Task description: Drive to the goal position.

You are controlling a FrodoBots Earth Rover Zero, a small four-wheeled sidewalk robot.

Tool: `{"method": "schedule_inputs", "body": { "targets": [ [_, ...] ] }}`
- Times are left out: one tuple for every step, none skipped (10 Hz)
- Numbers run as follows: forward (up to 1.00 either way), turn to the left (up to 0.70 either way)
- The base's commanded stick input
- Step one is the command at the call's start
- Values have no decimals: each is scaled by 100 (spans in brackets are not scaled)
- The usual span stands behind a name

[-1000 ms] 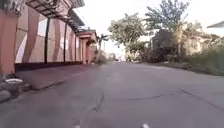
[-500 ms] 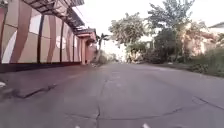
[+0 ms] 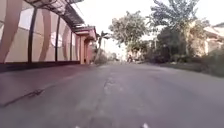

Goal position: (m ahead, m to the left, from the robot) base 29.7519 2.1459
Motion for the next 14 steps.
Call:
{"method": "schedule_inputs", "body": {
  "targets": [
    [100,0],
    [100,0],
    [100,0],
    [100,0],
    [100,0],
    [100,0],
    [100,0],
    [100,0],
    [100,0],
    [100,0],
    [100,0],
    [100,0],
    [100,0],
    [100,0]
  ]
}}
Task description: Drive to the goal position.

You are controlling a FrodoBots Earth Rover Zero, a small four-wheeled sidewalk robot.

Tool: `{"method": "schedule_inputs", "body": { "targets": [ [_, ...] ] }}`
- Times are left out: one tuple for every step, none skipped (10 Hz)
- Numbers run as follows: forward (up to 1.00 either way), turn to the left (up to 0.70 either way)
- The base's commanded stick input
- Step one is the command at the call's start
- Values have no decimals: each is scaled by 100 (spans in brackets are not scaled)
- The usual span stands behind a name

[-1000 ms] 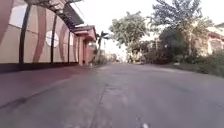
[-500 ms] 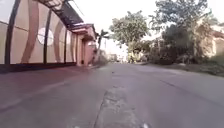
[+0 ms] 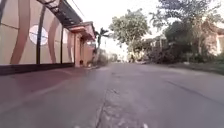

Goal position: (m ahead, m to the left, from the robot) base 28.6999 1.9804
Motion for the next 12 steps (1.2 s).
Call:
{"method": "schedule_inputs", "body": {
  "targets": [
    [100,0],
    [100,0],
    [100,0],
    [100,0],
    [100,0],
    [100,0],
    [100,0],
    [100,0],
    [100,0],
    [100,0],
    [100,0],
    [100,0]
  ]
}}
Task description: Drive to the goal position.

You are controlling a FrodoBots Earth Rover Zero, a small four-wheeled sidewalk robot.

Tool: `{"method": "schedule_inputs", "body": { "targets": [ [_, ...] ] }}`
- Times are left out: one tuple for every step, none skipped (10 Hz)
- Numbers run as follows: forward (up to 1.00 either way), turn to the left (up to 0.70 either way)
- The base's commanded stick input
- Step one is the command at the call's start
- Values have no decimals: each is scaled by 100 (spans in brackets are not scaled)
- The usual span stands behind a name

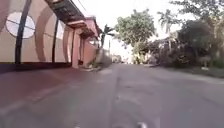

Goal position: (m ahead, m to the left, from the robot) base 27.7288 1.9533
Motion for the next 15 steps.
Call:
{"method": "schedule_inputs", "body": {
  "targets": [
    [100,0],
    [100,-11],
    [100,-28],
    [100,-32],
    [100,-8],
    [100,0],
    [100,0],
    [100,0],
    [100,0],
    [100,0],
    [100,0],
    [100,0],
    [100,0],
    [100,0],
    [100,0]
  ]
}}
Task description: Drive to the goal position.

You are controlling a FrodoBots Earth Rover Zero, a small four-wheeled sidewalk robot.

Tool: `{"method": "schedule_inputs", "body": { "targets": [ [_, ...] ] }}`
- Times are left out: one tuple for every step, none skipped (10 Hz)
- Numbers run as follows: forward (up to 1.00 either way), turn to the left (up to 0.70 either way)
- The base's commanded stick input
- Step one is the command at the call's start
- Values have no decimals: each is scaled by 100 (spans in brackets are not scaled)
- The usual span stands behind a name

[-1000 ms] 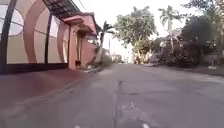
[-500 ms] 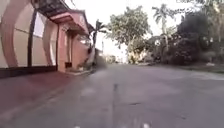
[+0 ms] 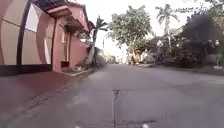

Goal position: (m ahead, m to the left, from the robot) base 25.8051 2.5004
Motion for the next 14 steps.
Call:
{"method": "schedule_inputs", "body": {
  "targets": [
    [100,0],
    [100,0],
    [100,0],
    [100,0],
    [100,0],
    [100,0],
    [100,0],
    [100,0],
    [100,0],
    [100,0],
    [100,0],
    [100,0],
    [100,0],
    [100,0]
  ]
}}
